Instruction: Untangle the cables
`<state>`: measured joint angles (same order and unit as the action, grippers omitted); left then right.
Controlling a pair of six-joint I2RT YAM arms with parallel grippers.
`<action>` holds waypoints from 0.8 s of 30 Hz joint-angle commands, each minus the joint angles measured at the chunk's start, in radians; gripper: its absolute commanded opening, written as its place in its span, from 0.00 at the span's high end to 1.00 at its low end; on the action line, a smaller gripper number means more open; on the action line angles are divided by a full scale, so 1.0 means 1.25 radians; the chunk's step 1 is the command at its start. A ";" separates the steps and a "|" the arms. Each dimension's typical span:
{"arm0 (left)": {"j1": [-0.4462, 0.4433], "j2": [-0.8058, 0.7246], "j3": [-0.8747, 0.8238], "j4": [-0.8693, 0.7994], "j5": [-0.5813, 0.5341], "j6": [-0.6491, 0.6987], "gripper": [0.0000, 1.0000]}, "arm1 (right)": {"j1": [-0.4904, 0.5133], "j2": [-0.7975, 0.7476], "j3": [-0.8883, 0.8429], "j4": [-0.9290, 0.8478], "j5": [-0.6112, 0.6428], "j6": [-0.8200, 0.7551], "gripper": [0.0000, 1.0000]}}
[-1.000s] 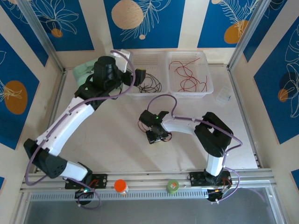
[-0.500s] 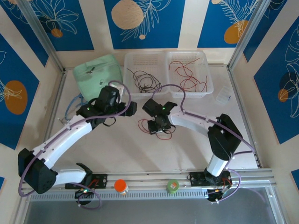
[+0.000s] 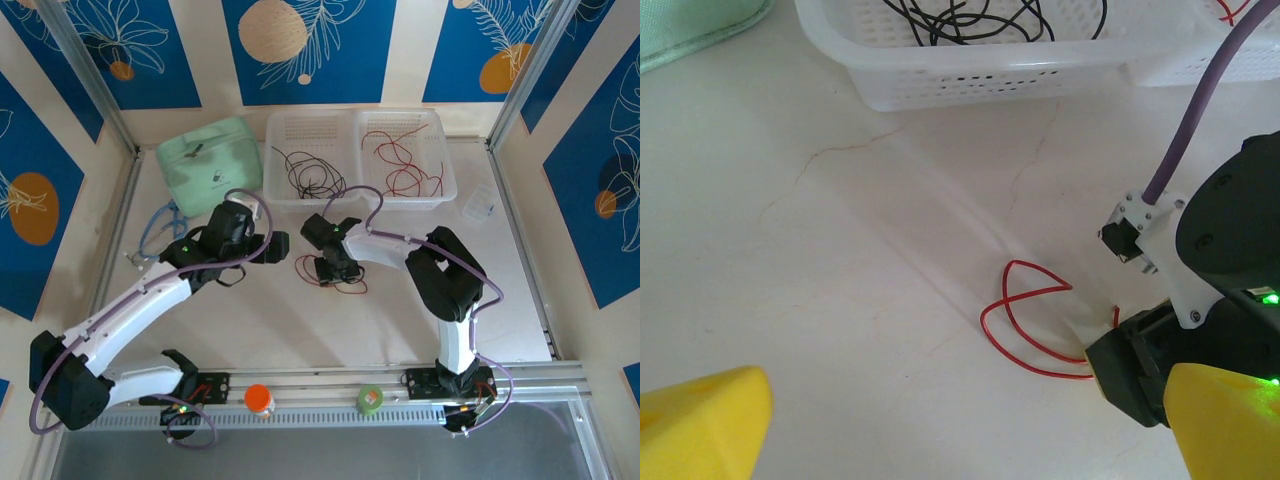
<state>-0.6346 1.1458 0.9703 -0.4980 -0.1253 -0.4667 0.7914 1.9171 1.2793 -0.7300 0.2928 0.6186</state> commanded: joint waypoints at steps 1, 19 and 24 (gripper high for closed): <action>-0.009 -0.013 -0.010 -0.003 -0.009 -0.011 0.00 | -0.003 0.018 0.015 0.014 0.011 0.018 0.61; -0.033 0.011 -0.020 0.020 0.026 -0.030 0.01 | -0.006 0.023 0.021 0.006 0.006 0.012 0.87; -0.075 0.050 -0.038 0.029 0.048 -0.050 0.03 | -0.010 0.010 0.021 0.005 0.008 0.007 1.00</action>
<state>-0.6968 1.1774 0.9520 -0.4812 -0.0994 -0.5011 0.7841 1.9228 1.2903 -0.7216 0.3111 0.6289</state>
